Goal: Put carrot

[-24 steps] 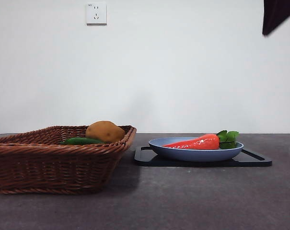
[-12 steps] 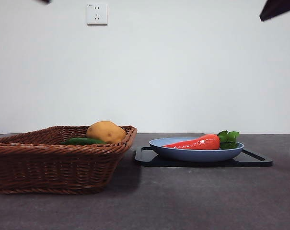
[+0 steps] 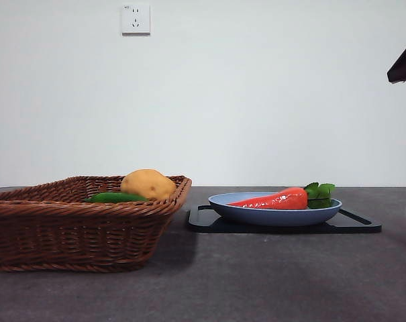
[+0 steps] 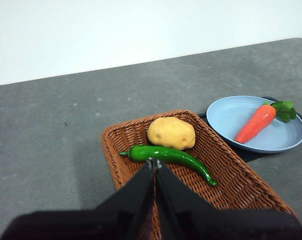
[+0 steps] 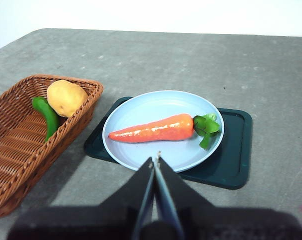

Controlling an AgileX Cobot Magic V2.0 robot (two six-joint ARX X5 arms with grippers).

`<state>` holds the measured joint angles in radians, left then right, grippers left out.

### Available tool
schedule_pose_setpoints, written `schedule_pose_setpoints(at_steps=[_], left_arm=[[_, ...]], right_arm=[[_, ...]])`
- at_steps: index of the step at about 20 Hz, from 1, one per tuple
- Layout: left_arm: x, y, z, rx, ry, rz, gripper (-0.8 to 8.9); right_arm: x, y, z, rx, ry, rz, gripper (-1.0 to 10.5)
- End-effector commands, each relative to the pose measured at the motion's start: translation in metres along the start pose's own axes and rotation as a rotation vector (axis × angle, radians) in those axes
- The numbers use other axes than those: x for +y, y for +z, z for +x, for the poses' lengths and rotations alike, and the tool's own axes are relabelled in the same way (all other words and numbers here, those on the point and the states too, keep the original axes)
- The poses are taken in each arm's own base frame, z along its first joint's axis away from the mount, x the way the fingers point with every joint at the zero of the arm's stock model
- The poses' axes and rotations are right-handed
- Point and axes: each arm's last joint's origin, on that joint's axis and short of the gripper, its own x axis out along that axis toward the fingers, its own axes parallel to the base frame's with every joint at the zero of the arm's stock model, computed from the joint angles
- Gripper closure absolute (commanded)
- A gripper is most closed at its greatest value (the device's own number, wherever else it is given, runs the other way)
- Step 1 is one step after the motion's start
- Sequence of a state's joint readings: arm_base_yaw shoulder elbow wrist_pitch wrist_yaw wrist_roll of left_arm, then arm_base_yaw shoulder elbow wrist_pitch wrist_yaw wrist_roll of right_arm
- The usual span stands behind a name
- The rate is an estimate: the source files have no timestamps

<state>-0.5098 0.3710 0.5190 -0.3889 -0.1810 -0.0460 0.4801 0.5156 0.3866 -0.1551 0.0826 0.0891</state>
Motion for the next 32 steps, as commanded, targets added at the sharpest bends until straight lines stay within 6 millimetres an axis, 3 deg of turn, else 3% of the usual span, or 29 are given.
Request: schedule_pose_setpoints(at_steps=[1,7,11,14,20,27,32], left_arm=[[-0.001,0.002,-0.001,-0.012,-0.005,-0.008,8.05],[-0.001,0.002,-0.001,-0.011,-0.007,-0.008,8.05],[0.01,-0.006,-0.032,-0.078,0.047,0.023,8.05],[0.021,-0.021,-0.047,-0.206,0.23,-0.023,8.05],[0.042,-0.056,-0.022,-0.157,0.502,-0.065,8.05],[0.051,-0.107,0.012,-0.135,0.5,-0.098,8.05],[0.051,-0.122,0.017,-0.078,0.476,-0.134,8.05]], right_arm=[[0.001,0.003,0.0,-0.016,0.002,-0.001,9.4],[0.001,0.003,0.0,-0.016,0.003,-0.001,9.4],[0.001,0.003,0.0,-0.016,0.003,-0.001,9.4],[0.001,0.003,0.0,-0.016,0.003,-0.001,9.4],[0.001,0.004,-0.001,-0.023,0.001,0.0,9.4],[0.001,0.004,-0.001,-0.021,0.003,0.0,9.4],[0.001,0.004,-0.001,-0.021,0.003,0.0,9.4]])
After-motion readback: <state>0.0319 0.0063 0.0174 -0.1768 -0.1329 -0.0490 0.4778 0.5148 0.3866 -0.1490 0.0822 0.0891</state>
